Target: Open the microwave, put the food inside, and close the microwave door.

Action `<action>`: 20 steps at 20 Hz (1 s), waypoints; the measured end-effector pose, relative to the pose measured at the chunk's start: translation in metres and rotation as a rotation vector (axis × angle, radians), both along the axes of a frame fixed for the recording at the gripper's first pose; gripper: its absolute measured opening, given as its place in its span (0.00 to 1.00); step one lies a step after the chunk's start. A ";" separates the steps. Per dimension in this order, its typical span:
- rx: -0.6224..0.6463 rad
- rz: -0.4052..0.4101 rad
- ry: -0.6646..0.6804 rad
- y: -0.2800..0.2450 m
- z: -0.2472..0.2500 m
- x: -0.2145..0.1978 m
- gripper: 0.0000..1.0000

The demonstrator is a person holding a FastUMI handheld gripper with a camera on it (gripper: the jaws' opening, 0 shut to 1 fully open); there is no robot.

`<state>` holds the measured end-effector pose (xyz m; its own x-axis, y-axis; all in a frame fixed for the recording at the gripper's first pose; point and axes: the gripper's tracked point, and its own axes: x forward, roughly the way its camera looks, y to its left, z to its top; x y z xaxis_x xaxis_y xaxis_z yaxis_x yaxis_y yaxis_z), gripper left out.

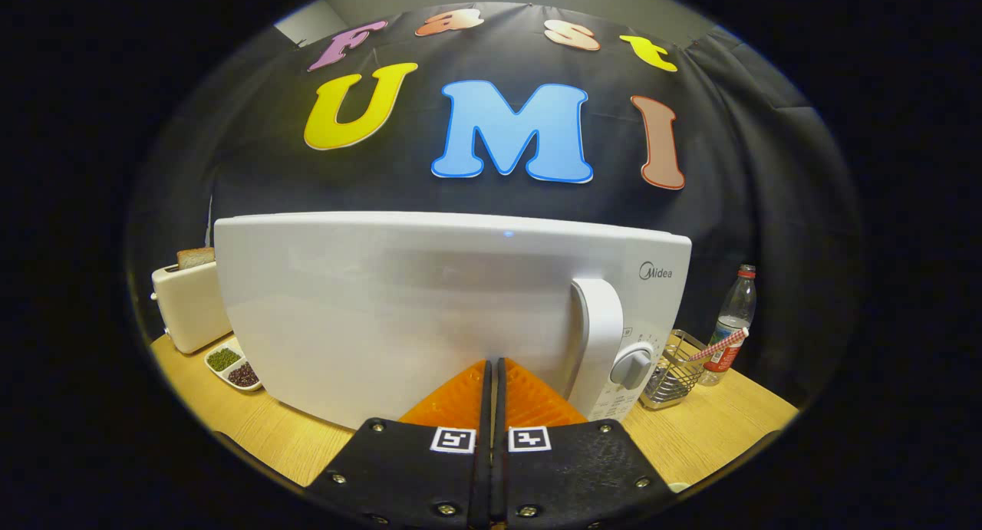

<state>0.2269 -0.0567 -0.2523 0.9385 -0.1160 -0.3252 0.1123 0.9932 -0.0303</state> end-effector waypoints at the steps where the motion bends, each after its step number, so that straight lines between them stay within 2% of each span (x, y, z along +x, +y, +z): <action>1: -0.016 0.000 0.008 0.002 -0.001 -0.002 0.01; 4: -0.048 -0.001 -0.005 0.001 -0.001 -0.003 0.03; 7: 0.018 0.011 0.017 0.004 0.000 -0.009 0.03; 10: 0.019 0.035 -0.001 0.004 0.016 -0.019 0.03; 12: 0.018 0.050 -0.020 0.004 0.032 -0.036 0.03; 15: 0.085 0.110 -0.052 0.019 0.057 -0.075 0.03; 20: 0.072 0.134 -0.118 0.024 0.119 -0.140 0.03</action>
<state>0.0871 -0.0330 -0.1337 0.9760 0.0324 -0.2151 -0.0227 0.9986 0.0473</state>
